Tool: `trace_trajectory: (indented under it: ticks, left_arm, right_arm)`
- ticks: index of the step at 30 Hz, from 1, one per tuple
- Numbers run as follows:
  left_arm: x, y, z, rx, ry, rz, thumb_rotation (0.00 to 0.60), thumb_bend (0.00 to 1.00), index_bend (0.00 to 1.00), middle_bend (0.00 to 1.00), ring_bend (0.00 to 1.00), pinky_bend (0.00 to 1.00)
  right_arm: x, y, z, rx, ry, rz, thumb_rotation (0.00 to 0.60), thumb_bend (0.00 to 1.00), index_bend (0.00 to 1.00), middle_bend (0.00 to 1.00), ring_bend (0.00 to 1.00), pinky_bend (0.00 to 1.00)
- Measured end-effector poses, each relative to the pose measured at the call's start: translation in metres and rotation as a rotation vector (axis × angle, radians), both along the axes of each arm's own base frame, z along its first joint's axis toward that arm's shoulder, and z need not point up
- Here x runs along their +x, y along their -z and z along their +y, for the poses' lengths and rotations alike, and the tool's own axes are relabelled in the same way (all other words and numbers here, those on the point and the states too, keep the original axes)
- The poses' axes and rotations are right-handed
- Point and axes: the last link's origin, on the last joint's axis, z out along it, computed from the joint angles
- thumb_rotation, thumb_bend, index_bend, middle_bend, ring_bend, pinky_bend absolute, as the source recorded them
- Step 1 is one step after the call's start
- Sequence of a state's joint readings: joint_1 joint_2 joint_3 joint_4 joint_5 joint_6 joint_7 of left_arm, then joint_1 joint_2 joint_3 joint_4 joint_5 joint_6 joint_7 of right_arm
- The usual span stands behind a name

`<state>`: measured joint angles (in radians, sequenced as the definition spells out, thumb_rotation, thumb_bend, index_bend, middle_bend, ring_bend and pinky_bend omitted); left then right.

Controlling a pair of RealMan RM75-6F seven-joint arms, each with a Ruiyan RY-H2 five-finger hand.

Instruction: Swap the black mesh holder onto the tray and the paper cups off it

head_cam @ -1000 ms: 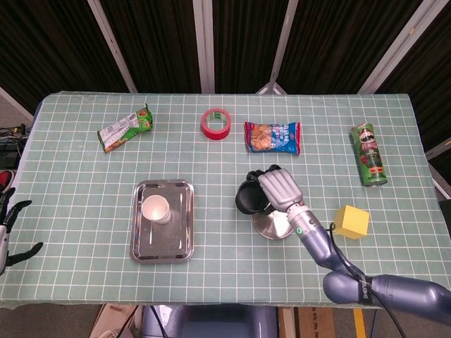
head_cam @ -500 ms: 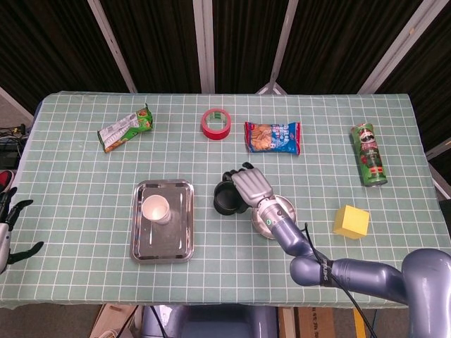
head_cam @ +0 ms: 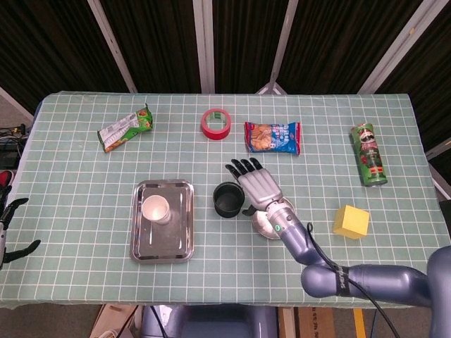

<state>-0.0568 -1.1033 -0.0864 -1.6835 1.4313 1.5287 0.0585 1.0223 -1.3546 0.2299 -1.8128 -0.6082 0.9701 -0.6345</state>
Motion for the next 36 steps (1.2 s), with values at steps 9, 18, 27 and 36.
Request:
trace_trajectory:
  ticks: [9,18,27,36]
  left_arm:
    - [0.016,0.015,0.000,-0.101,0.083,-0.028,0.600,0.04,0.18,0.00,0.00,0.11]
    - [0.057,0.037,0.040,-0.286,0.197,-0.050,0.600,0.02,0.15,0.00,0.00,0.10]
    - [0.117,0.075,0.102,-0.492,0.256,-0.047,0.600,0.02,0.15,0.00,0.00,0.10]
    - [0.160,0.137,0.131,-0.614,0.278,-0.027,0.600,0.02,0.15,0.00,0.00,0.11]
  right_arm:
    - [-0.097,-0.095,0.063,-0.219,0.097,0.019,0.600,0.00,0.00,0.00,0.00,0.00]
    - [-0.216,-0.119,0.172,-0.285,0.221,-0.061,0.600,0.00,0.00,0.00,0.00,0.00]
    - [-0.236,-0.127,0.187,-0.328,0.310,-0.041,0.600,0.00,0.00,0.00,0.00,0.00]
    - [-0.240,-0.132,0.186,-0.349,0.338,-0.039,0.600,0.00,0.00,0.00,0.00,0.00]
